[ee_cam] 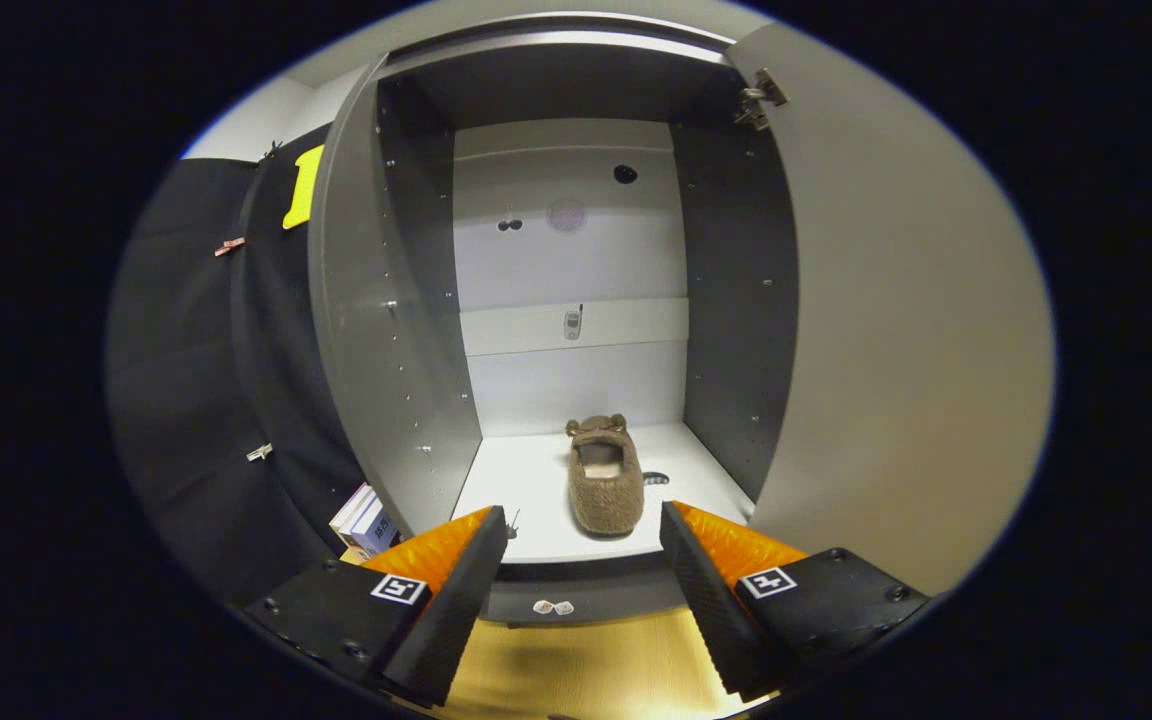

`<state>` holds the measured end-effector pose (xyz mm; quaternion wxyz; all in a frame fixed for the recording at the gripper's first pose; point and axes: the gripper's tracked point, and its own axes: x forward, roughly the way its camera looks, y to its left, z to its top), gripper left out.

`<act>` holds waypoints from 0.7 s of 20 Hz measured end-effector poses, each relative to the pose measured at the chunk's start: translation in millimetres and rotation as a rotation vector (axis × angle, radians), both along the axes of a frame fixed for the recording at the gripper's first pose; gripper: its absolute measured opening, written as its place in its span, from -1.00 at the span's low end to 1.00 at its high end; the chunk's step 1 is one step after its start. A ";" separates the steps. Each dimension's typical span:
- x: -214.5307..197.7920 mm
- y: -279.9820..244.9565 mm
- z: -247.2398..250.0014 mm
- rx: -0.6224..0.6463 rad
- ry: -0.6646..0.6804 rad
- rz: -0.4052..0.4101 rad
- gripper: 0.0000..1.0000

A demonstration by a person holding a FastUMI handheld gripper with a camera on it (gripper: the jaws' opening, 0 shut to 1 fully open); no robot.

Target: Open the shoe cabinet door, grab the shoes and put them into the shoe cabinet, then close the shoe cabinet door.

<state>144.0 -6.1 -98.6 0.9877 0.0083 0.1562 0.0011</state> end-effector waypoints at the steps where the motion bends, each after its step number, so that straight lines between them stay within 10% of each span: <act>1: -12.3 -1.8 3.5 0.001 -0.013 0.002 0.95; 14: -196.0 -44.9 53.7 0.013 -0.112 0.079 0.95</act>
